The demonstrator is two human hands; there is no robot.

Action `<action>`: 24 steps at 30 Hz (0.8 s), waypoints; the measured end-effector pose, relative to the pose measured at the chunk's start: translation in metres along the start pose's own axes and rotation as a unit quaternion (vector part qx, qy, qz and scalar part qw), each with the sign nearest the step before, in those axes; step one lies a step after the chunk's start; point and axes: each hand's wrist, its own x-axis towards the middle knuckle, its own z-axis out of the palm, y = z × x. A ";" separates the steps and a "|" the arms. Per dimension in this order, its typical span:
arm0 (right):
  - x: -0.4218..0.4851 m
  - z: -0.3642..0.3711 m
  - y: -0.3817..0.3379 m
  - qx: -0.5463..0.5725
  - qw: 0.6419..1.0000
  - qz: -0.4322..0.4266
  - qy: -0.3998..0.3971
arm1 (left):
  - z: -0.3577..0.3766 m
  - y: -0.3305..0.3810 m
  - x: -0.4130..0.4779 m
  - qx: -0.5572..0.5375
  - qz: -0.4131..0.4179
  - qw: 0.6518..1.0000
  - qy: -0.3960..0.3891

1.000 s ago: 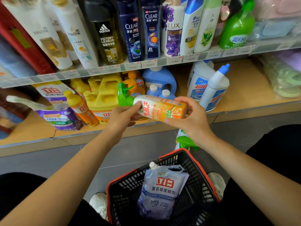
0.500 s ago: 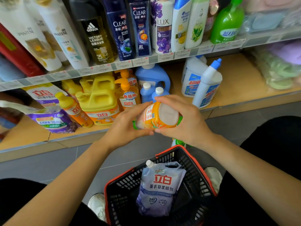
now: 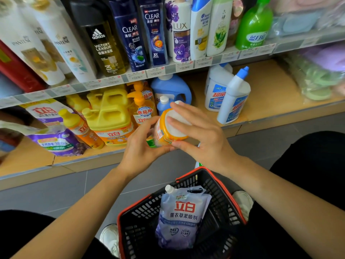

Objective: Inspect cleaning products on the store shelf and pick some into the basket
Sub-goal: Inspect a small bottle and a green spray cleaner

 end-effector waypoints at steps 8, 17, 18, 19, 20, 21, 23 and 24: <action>0.002 0.004 -0.001 -0.046 0.990 -0.107 0.081 | 0.000 -0.003 0.000 0.009 -0.011 1.000 0.008; 0.005 -0.009 -0.008 0.104 0.975 0.185 0.066 | -0.001 -0.010 0.000 0.053 -0.029 0.998 -0.032; 0.006 -0.009 -0.007 0.147 0.963 0.218 0.059 | 0.000 -0.009 -0.001 0.057 -0.022 0.997 -0.035; 0.006 -0.010 -0.006 0.181 0.951 0.244 0.060 | 0.000 -0.008 -0.001 0.064 -0.012 0.997 -0.039; 0.006 -0.010 -0.004 0.202 0.941 0.262 0.064 | 0.001 -0.007 -0.001 0.071 -0.005 0.997 -0.043; 0.007 -0.011 -0.001 0.214 0.936 0.271 0.069 | 0.003 -0.006 -0.002 0.072 -0.002 0.996 -0.046; 0.008 -0.012 0.004 0.232 0.930 0.276 0.075 | 0.004 -0.002 -0.002 0.055 -0.009 0.997 -0.049; 0.008 -0.012 0.006 0.239 0.928 0.276 0.079 | 0.005 -0.001 -0.001 0.045 -0.014 0.998 -0.048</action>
